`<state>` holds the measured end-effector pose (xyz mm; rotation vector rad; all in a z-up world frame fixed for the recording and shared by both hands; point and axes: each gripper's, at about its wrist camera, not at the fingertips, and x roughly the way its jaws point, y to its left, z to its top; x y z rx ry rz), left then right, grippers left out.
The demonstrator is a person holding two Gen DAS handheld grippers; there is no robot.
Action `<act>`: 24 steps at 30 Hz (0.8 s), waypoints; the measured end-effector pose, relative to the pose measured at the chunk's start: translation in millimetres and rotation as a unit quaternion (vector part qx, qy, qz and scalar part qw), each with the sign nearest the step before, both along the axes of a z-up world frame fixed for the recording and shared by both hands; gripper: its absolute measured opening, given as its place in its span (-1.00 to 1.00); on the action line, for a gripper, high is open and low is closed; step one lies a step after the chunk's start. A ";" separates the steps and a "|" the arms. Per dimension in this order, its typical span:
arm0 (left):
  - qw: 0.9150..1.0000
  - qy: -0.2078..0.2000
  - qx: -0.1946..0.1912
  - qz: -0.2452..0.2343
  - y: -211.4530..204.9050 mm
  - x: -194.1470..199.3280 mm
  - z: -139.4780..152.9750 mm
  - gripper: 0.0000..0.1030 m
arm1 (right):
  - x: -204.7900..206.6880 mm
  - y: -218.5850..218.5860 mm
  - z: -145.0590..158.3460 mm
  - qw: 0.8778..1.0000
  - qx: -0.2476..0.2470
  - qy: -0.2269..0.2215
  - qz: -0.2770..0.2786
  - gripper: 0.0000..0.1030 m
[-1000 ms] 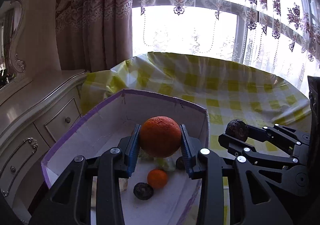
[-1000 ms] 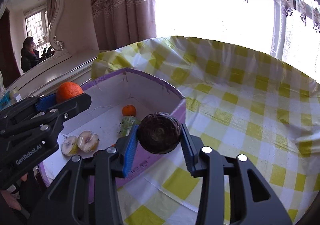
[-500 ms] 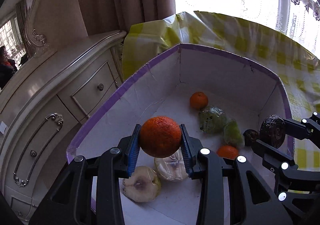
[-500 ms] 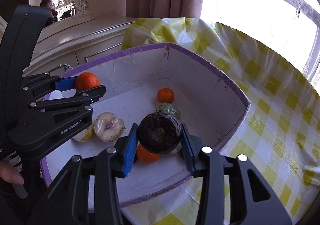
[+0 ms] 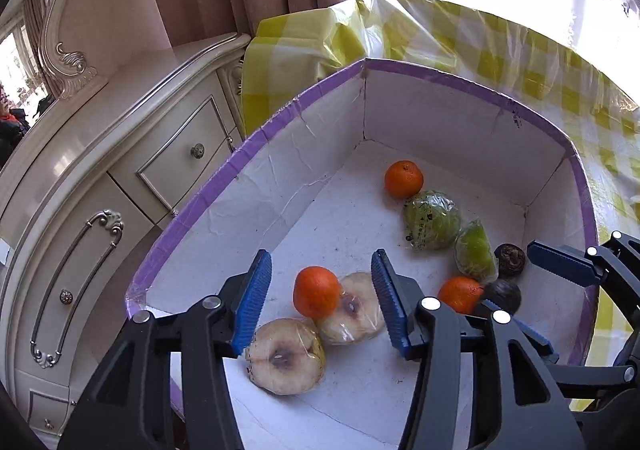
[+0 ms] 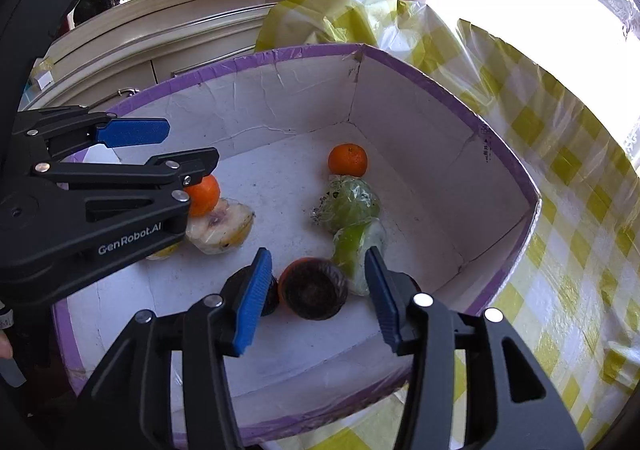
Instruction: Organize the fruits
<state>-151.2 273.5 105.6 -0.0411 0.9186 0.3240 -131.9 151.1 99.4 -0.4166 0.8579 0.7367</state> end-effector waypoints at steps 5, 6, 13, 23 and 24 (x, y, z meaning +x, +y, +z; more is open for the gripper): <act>1.000 -0.016 -0.015 -0.004 1.5 -2.4 7.1 0.69 | -1.4 -0.4 1.7 1.000 0.002 -0.002 0.003 0.42; 1.000 -0.023 -0.017 -0.004 1.5 -3.9 9.4 0.69 | -1.2 -0.8 1.8 1.000 0.001 -0.001 0.003 0.50; 0.999 -0.026 -0.031 -0.008 1.8 -3.8 11.4 0.69 | 3.0 3.7 -3.0 0.999 -0.029 0.022 -0.007 0.89; 0.998 0.044 0.030 0.043 16.1 1.7 8.1 0.69 | 17.1 27.9 -13.4 0.986 -0.134 0.086 -0.043 0.97; 0.998 0.044 0.014 0.037 18.6 1.9 8.0 0.69 | 18.0 29.7 -14.9 0.984 -0.145 0.090 -0.044 0.97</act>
